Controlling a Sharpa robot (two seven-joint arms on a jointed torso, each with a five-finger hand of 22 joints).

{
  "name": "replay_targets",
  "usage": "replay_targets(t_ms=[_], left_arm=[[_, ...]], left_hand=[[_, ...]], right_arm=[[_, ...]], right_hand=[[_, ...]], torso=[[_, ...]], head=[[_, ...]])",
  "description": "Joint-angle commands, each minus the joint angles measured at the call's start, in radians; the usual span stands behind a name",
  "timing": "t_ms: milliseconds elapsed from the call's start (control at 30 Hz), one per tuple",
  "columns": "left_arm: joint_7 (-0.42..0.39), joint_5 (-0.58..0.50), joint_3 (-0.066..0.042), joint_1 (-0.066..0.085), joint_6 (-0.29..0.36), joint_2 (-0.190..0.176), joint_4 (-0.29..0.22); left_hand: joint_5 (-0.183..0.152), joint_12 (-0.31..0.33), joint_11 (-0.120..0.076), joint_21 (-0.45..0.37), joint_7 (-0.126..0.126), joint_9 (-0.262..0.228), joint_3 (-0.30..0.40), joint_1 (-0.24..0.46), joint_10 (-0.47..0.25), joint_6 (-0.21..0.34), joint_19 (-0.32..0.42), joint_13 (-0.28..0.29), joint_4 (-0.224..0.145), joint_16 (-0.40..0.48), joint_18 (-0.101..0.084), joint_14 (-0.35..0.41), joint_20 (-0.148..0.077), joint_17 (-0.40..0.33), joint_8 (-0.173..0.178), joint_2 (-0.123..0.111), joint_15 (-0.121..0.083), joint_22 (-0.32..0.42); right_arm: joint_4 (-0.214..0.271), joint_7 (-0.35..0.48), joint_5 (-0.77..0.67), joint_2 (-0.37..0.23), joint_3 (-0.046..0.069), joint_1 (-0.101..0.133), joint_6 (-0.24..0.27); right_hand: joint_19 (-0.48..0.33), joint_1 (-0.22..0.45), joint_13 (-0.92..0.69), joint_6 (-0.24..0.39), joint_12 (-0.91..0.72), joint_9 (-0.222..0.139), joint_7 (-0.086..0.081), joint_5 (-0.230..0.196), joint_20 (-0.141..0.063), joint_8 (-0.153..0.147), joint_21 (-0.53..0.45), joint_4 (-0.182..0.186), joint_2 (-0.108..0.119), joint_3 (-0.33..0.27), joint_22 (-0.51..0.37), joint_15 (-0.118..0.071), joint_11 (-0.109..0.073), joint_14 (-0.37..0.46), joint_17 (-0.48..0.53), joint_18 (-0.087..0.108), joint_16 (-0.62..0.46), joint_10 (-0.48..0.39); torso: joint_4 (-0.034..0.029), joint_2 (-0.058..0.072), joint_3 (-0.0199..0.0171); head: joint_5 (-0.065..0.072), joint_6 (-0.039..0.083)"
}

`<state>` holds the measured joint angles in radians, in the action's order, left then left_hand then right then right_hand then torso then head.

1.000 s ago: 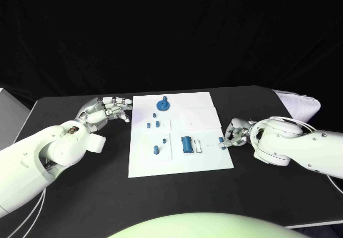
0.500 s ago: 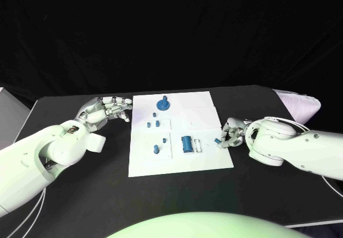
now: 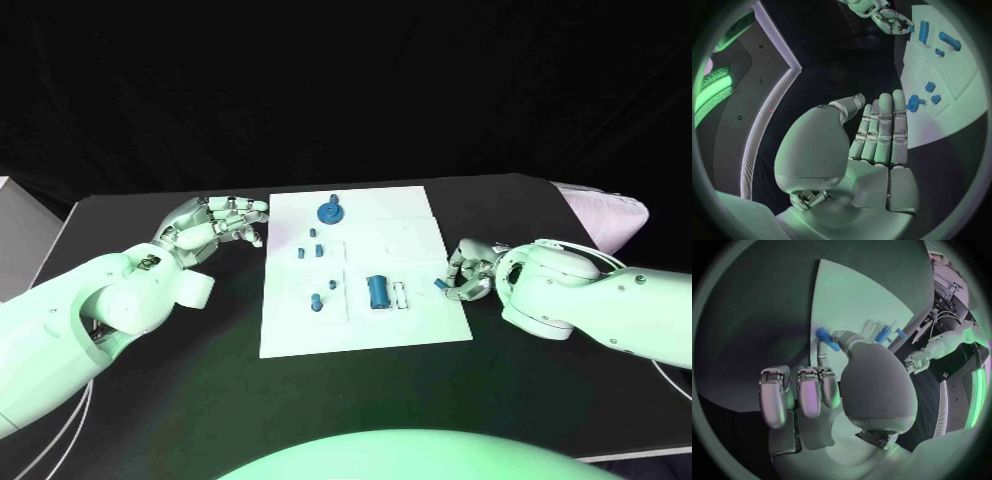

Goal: Assemble the parts on the task board

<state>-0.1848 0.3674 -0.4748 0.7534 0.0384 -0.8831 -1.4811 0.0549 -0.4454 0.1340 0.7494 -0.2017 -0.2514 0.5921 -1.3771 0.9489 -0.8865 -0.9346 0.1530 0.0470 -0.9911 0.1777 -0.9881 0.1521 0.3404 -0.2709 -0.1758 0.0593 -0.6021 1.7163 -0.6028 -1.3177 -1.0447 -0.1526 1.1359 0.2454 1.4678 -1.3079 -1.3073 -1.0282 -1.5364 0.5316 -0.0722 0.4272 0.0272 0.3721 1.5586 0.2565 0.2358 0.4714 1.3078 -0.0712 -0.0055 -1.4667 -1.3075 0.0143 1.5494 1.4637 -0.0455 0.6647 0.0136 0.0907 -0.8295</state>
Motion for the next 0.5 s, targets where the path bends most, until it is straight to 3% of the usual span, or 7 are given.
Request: replay_targets(t_ms=[33,233,500], left_arm=[[-0.003,0.0,-0.001,-0.002,-0.019,0.0,-0.002],[-0.001,0.0,-0.001,-0.002,-0.021,0.0,-0.002],[0.003,0.0,-0.001,-0.002,-0.024,0.0,-0.003]], left_hand=[[-0.002,-0.004,0.0,-0.004,0.0,-0.001,0.001,0.003,-0.004,0.008,-0.008,0.0,0.002,0.005,0.006,0.006,0.0,0.001,-0.006,0.002,0.002,0.001],[-0.002,-0.004,0.0,-0.004,0.0,-0.001,0.001,0.003,-0.004,0.008,-0.008,0.0,0.002,0.005,0.006,0.006,0.0,0.001,-0.006,0.002,0.002,0.001],[-0.002,-0.004,0.0,-0.005,0.0,-0.001,0.003,0.001,-0.005,0.008,-0.008,0.0,0.002,0.005,0.006,0.006,-0.001,0.001,-0.007,0.002,0.002,0.001]], right_arm=[[0.017,-0.006,0.087,-0.003,-0.003,0.004,0.004],[0.055,-0.001,0.178,-0.004,-0.002,0.033,0.02],[0.078,-0.008,0.257,0.033,-0.002,0.047,0.031]], right_hand=[[0.101,0.019,-0.24,0.009,0.004,0.012,0.001,0.01,0.002,0.006,-0.002,-0.084,0.001,0.09,0.258,-0.002,-0.002,-0.095,-0.223,-0.011,0.002,0.086],[0.101,0.058,-0.24,0.012,0.005,0.015,0.001,0.007,0.002,0.008,-0.002,-0.092,0.009,0.1,0.258,-0.002,-0.001,-0.096,-0.225,-0.011,0.003,0.085],[0.101,0.079,-0.239,0.013,0.006,0.016,0.001,-0.002,0.002,0.009,-0.001,-0.094,0.014,0.101,0.258,-0.001,0.0,-0.096,-0.226,-0.012,0.003,0.085]], torso=[[0.0003,0.0,-0.0001],[0.0001,0.0,0.0006],[0.0,0.0,0.0009]], head=[[-0.001,0.001],[-0.002,0.001],[-0.001,0.0]])
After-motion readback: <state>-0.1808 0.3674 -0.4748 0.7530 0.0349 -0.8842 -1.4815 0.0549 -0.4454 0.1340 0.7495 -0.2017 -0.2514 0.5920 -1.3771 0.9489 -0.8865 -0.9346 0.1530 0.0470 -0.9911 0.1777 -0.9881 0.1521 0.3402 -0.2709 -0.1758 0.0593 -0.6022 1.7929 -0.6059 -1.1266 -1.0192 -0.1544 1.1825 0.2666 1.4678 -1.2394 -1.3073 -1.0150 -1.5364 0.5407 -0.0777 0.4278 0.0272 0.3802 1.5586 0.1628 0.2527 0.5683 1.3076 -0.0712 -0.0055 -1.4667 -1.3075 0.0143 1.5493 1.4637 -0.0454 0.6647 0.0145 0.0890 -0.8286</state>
